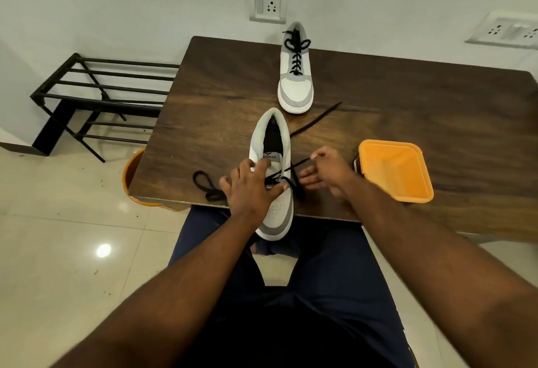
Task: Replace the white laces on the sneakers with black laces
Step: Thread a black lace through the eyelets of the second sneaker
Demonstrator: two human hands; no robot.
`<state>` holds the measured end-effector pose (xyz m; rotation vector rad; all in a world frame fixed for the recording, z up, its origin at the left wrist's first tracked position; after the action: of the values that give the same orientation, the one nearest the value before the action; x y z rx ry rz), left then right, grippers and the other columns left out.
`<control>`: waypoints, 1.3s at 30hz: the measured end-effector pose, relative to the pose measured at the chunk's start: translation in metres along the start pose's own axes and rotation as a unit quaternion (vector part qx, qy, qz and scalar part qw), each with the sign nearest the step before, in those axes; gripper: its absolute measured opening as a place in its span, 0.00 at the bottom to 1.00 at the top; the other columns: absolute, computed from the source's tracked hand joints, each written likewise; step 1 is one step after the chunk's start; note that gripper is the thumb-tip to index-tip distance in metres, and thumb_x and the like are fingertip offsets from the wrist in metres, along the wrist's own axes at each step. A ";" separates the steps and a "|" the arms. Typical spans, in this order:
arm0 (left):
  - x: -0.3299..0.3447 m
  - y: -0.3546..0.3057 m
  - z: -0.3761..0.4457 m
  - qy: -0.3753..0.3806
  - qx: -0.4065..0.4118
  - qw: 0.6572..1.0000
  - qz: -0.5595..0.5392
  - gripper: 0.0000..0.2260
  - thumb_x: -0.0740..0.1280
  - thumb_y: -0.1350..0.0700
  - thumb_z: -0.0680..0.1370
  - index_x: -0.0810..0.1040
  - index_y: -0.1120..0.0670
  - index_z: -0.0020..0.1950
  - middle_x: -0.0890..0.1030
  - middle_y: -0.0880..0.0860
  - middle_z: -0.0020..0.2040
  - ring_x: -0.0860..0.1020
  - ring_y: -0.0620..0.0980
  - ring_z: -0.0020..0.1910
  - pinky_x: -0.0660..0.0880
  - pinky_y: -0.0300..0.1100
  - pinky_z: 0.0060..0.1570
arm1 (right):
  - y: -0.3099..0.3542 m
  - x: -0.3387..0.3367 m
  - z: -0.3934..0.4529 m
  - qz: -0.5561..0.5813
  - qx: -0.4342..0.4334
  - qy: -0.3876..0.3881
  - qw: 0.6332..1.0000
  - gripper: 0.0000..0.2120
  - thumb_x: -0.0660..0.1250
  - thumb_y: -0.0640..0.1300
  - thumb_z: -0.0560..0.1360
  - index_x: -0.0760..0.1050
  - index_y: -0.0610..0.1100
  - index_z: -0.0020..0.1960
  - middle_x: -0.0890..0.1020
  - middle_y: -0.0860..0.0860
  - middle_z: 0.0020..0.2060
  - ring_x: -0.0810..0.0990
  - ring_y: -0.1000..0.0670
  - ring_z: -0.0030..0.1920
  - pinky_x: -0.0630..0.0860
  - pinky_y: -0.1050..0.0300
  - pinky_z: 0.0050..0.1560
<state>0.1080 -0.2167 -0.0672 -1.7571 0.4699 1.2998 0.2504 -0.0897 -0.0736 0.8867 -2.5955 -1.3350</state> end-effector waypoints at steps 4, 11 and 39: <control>0.003 0.003 -0.002 -0.006 0.008 1.000 0.012 0.27 0.64 0.32 0.73 0.65 0.39 0.68 0.67 0.49 0.69 0.62 0.54 0.71 0.51 0.64 0.69 | 0.073 -0.075 0.010 0.056 -0.060 -0.136 0.987 0.12 0.45 0.36 0.82 0.63 0.48 0.47 0.77 0.41 0.36 0.79 0.46 0.29 0.81 0.47 0.31; 0.008 0.006 -0.002 -0.013 0.021 1.000 0.020 0.28 0.61 0.30 0.74 0.63 0.39 0.71 0.65 0.50 0.73 0.61 0.53 0.74 0.48 0.67 0.70 | 0.084 -0.059 0.001 0.092 -0.100 -0.136 0.981 0.06 0.58 0.43 0.82 0.66 0.46 0.58 0.79 0.42 0.36 0.78 0.47 0.28 0.79 0.54 0.29; 0.013 0.009 -0.001 -0.014 0.016 1.000 0.019 0.29 0.61 0.30 0.73 0.63 0.39 0.71 0.66 0.50 0.71 0.59 0.55 0.74 0.48 0.67 0.70 | 0.045 0.011 -0.012 -0.383 -0.238 -0.001 0.893 0.11 0.70 0.43 0.75 0.79 0.49 0.57 0.83 0.51 0.39 0.80 0.60 0.32 0.77 0.66 0.38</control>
<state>0.1069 -0.2204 -0.0829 -1.7094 0.5088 1.3351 0.2251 -0.0836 -0.0335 1.8708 -1.7751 -1.9919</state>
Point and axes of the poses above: each hand's wrist, its own z-axis towards the middle knuckle, its own x-axis out of the palm, y = z × x, the point moved 7 cm from there along z, towards the middle knuckle
